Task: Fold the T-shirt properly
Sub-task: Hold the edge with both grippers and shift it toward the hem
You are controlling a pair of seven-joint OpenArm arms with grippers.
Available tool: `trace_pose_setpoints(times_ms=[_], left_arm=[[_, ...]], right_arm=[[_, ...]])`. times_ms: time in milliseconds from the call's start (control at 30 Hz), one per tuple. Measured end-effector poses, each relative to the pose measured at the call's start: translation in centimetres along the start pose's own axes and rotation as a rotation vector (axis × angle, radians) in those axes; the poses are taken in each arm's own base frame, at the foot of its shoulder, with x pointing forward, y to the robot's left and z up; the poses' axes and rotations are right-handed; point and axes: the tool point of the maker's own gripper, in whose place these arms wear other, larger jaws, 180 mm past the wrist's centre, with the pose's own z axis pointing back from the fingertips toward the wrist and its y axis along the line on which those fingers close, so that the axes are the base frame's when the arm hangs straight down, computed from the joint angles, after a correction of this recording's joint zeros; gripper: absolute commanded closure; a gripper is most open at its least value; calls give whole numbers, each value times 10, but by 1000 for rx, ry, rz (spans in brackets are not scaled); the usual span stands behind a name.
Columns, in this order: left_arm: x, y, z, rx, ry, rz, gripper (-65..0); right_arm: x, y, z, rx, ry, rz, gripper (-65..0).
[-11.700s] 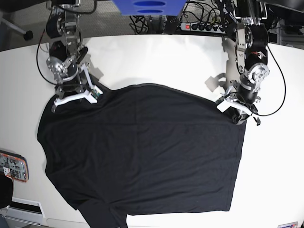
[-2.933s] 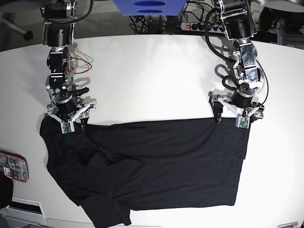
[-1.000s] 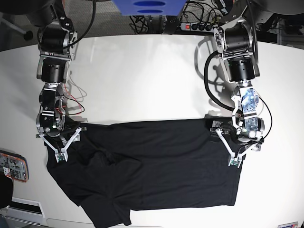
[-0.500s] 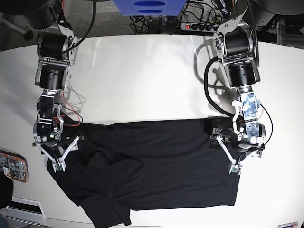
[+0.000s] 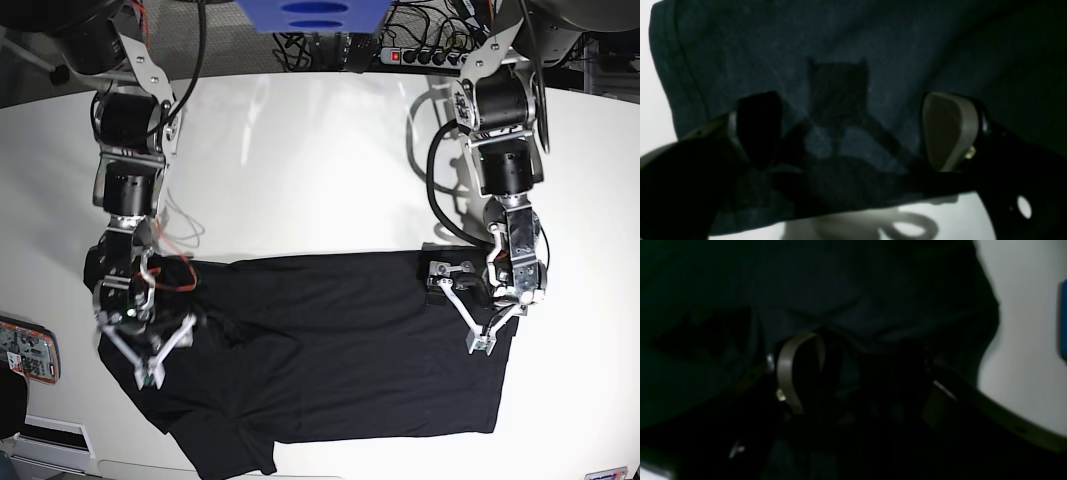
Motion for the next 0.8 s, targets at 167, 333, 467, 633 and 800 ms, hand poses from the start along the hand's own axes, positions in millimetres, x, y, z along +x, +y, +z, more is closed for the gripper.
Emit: trace_pose_setpoints(times_ms=[167, 333, 467, 633, 800], left_arm=[[-8, 0, -2, 3, -30, 0, -650], [-18, -1, -4, -4, -35, 6, -650], [-19, -2, -4, -4, -30, 4, -650], [-21, -3, -4, -5, -34, 4, -650], [-25, -4, -5, -7, -49, 7, -650]], right_arm=[[-34, 9, -17, 34, 52, -22, -373], [-39, 7, -27, 53, -10, -106, -373], [-47, 8, -28, 49, -43, -116, -373], [-56, 8, -27, 49, -67, -121, -373], [-69, 6, -20, 36, -94, -117, -373]])
